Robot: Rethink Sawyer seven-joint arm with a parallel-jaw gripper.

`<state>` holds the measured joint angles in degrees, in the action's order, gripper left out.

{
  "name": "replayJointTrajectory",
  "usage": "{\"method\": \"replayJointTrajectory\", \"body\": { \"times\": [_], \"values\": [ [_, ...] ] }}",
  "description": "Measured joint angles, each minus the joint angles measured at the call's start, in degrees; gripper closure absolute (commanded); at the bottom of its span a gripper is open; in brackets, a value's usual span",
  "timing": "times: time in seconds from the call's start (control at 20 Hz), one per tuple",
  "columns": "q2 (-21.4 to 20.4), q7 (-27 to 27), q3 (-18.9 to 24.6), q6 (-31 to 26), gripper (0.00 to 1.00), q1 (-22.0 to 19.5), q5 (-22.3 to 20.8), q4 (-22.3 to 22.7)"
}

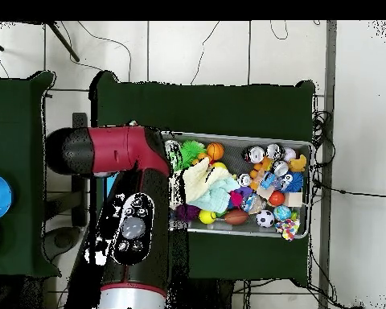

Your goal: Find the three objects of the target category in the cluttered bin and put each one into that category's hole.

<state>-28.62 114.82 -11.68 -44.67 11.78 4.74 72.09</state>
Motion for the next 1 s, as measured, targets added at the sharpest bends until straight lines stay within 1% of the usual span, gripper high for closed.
{"method": "replayJointTrajectory", "body": {
  "times": [0.25, 0.4, 1.0],
  "values": [
    [1.3, 0.0, 1.4, 6.9, 1.0, -0.9, -0.2, 0.4],
    [2.2, 0.0, 1.9, 9.5, 1.0, -1.5, -0.2, 0.6],
    [2.7, 0.0, 2.1, 9.8, 1.0, -2.0, -0.3, 0.4]
  ]
}}
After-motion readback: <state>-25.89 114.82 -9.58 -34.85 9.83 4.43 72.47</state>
